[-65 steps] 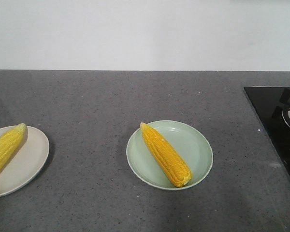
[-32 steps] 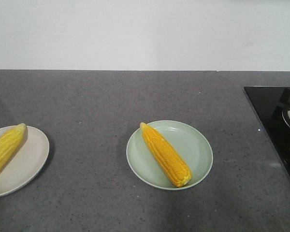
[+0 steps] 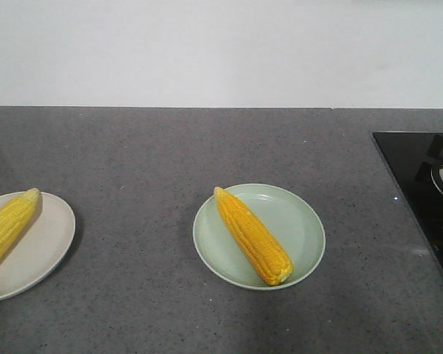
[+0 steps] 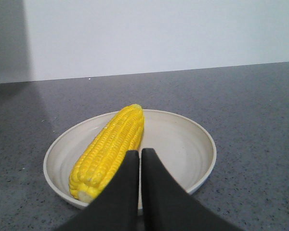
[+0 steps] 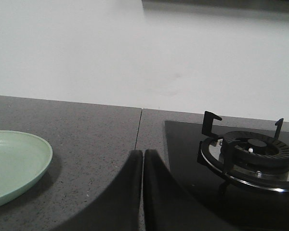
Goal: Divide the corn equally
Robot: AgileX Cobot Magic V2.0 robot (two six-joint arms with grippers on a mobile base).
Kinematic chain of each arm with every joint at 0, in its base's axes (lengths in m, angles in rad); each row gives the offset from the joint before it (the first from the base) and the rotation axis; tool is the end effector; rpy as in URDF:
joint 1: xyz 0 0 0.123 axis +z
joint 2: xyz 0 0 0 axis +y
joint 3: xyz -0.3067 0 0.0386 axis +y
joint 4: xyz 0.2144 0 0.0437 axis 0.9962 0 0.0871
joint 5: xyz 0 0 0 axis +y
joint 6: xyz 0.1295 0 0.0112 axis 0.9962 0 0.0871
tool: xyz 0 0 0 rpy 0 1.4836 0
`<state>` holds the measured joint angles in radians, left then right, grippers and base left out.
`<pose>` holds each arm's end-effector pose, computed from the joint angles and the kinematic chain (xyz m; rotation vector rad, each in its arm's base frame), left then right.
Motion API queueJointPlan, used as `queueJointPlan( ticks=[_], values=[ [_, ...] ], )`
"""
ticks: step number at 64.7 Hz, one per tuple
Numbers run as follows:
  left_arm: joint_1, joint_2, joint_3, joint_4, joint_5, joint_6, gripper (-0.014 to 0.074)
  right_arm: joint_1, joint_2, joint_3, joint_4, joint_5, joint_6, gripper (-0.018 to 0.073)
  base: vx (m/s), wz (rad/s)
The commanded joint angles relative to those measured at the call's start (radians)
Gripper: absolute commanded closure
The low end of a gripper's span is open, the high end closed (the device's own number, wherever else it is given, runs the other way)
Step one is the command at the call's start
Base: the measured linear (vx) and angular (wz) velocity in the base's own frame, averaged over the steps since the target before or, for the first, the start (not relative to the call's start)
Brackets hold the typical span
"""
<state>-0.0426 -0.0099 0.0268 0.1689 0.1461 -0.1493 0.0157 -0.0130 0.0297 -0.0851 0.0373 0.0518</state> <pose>0.0377 0.0016 0.1889 0.0310 1.6442 0.0012 0.0378 0.0002 0.2019 -0.0351 1.5371 -0.0164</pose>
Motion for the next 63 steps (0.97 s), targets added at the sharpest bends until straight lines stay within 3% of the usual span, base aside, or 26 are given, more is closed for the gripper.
queueJointPlan(
  ticks=[1,63],
  values=[
    [0.004,-0.017,0.003,0.000,-0.078,-0.010,0.0603,-0.006,-0.007,0.009,0.001,-0.069,-0.001,0.0561,0.00,0.00],
    [0.004,-0.017,0.003,0.000,-0.078,-0.010,0.0603,-0.006,-0.007,0.009,0.001,-0.069,-0.001,0.0561,0.00,0.00]
  ],
)
